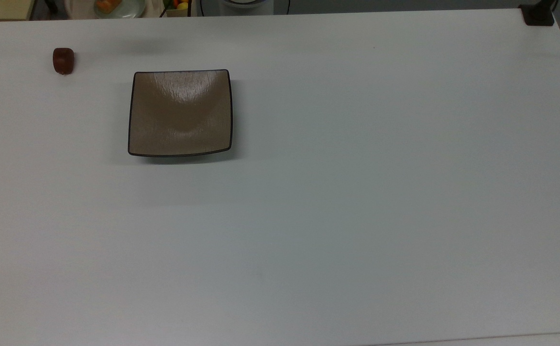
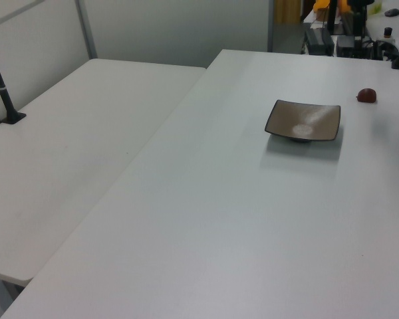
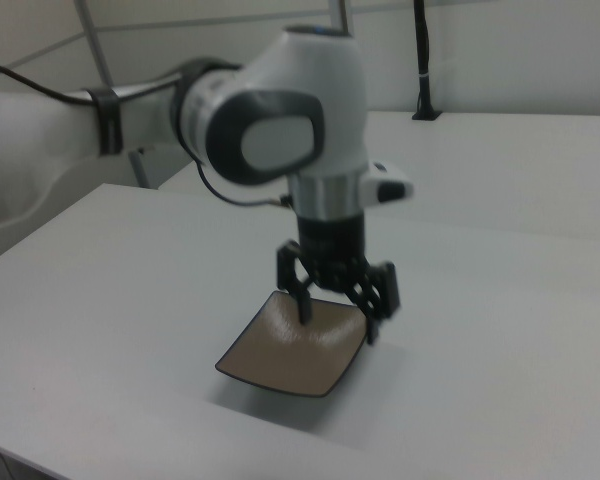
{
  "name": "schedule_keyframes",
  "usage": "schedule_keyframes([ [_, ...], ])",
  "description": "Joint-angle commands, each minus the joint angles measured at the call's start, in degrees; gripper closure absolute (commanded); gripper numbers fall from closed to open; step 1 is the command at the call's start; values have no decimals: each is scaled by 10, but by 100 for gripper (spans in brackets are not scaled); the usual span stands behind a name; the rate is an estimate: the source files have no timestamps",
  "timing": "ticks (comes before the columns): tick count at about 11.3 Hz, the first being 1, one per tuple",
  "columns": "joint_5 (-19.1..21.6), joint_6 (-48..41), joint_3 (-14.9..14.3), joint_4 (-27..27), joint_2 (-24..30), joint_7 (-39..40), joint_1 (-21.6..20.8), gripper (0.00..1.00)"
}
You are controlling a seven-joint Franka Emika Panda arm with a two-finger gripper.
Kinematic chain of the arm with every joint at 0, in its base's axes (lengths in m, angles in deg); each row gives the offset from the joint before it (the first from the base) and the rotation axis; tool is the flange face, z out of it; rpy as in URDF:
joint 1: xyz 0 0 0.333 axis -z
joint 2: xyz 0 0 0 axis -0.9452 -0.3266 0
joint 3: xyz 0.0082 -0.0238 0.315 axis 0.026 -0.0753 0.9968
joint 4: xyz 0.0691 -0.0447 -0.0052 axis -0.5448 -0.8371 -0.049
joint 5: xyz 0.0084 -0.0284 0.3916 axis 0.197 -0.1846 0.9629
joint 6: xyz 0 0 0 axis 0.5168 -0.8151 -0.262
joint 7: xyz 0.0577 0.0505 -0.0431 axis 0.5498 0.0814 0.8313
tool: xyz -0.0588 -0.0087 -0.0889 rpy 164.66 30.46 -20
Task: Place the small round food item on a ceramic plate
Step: 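Lower the open gripper over the small reddish-brown food item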
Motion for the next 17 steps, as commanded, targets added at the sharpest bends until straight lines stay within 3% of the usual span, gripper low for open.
schedule_keyframes([
  [1,-5,101,-35,-90,11,29,10,0],
  [4,-6,191,-71,-140,1,40,11,0],
  [8,-7,254,-89,-161,-38,143,11,0],
  [10,-7,296,-92,-173,-54,188,19,0],
  [17,-7,417,-95,-222,-106,226,40,0],
])
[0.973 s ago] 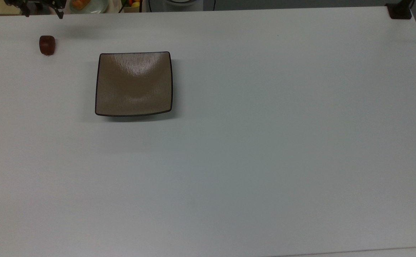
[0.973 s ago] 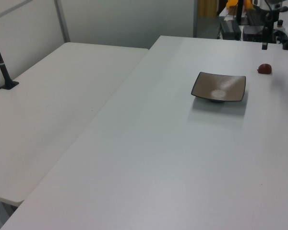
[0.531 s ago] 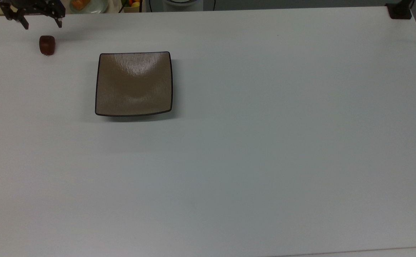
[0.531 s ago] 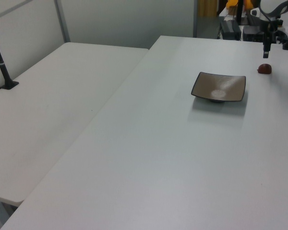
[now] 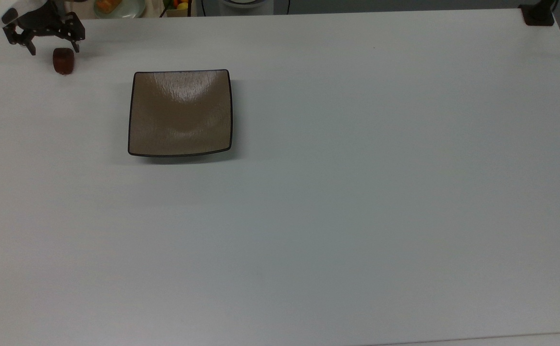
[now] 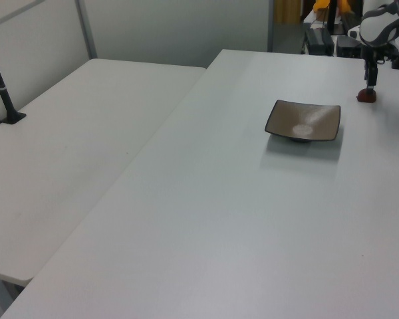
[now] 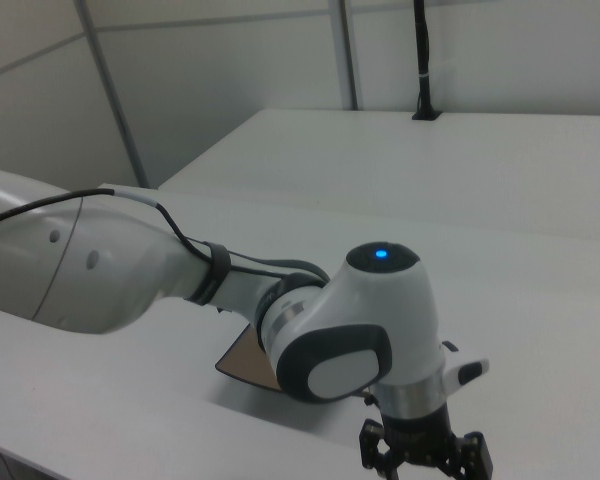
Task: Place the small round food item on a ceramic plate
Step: 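Lower the open gripper over the small reddish-brown food item, then close the gripper on the food item and lift it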
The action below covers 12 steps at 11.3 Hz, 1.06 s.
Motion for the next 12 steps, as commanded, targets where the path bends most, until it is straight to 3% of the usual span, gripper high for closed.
schedule_keyframes([
  [1,-7,39,-4,-25,-7,15,1,0],
  [2,-7,44,-4,-26,-9,15,1,0],
  [3,-7,45,-4,-27,-13,15,1,7],
  [5,-6,44,-4,-27,-14,15,1,46],
  [7,-6,41,-4,-27,-14,14,1,74],
  [9,-6,32,-4,-26,-12,13,-1,89],
  [12,-6,-23,-3,-11,17,11,-6,91],
])
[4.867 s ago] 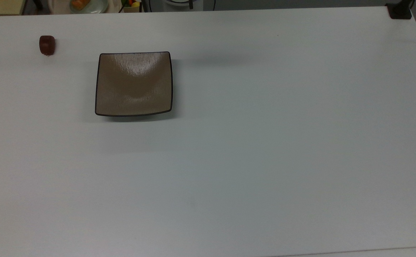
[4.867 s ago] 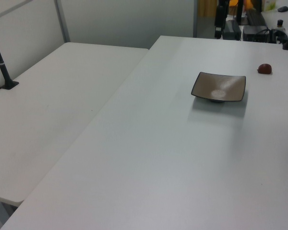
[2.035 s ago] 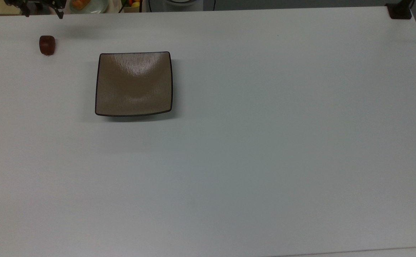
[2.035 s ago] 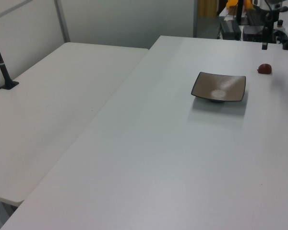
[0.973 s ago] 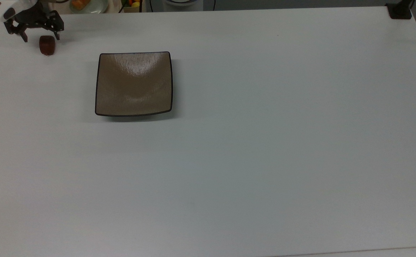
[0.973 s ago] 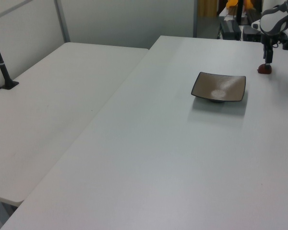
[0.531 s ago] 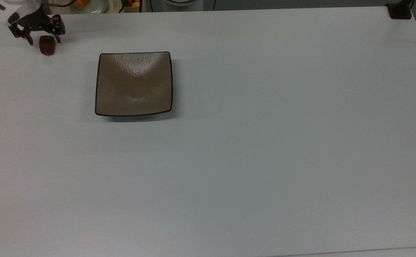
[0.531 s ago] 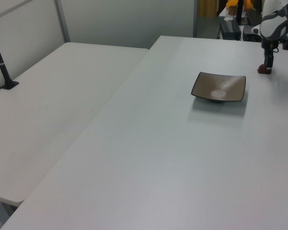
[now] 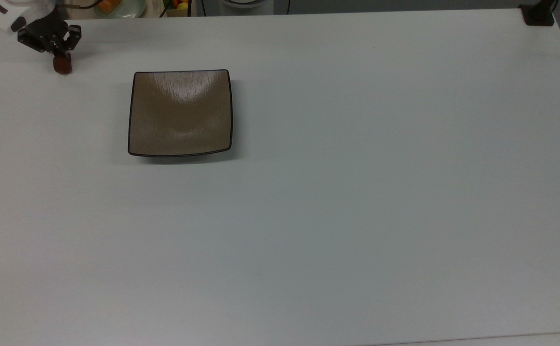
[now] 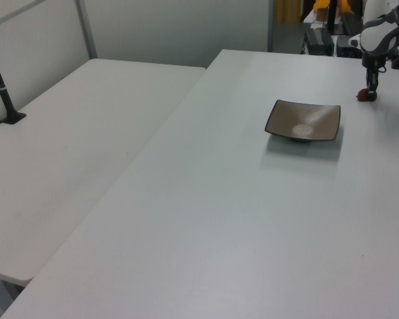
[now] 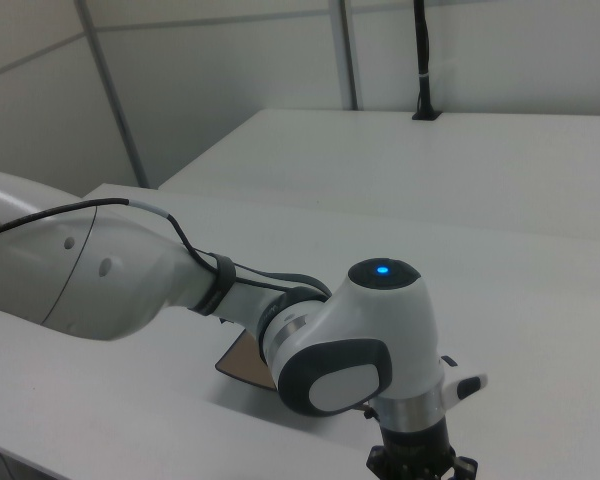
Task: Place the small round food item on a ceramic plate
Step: 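Close the gripper on the food item and lift it, then carry the held food item over the square brown plate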
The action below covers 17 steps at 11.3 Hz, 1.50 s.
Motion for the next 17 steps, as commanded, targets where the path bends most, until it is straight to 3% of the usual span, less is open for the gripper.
schedule_keyframes([
  [1,-6,-81,-1,21,47,3,-12,91],
  [5,-3,-286,24,151,85,-1,-17,91],
  [7,3,-378,49,224,85,-14,-19,90],
  [9,5,-436,99,275,85,-62,-19,90],
  [12,11,-445,186,290,84,-177,-19,89],
  [15,12,-434,230,286,73,-186,-20,88],
  [17,12,-386,244,258,63,-215,-28,86],
])
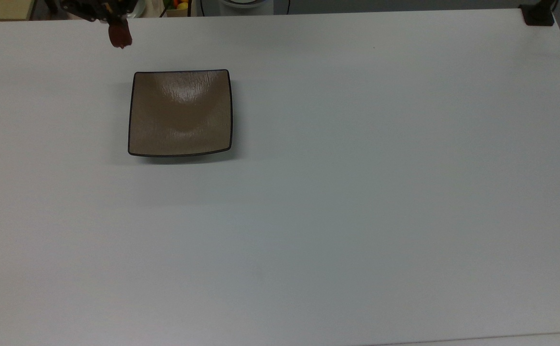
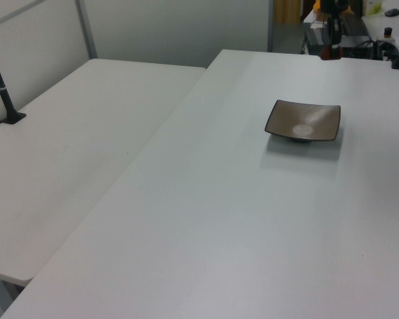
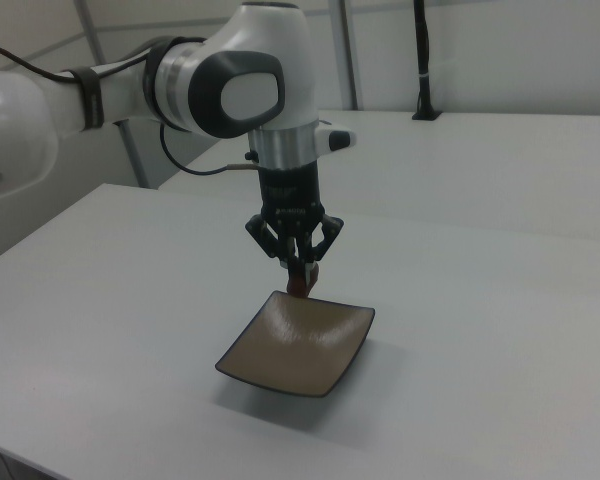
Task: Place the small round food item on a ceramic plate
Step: 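Carry the held food item over the square brown plate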
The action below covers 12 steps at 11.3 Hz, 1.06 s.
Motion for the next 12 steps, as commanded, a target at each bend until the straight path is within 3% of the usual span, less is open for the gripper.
schedule_keyframes([
  [1,7,60,18,-29,-24,-43,-11,86],
  [3,7,93,34,-39,-49,-59,-13,86],
  [9,7,251,53,-161,-62,-80,-18,86],
  [12,7,276,63,-166,-84,-107,-19,82],
])
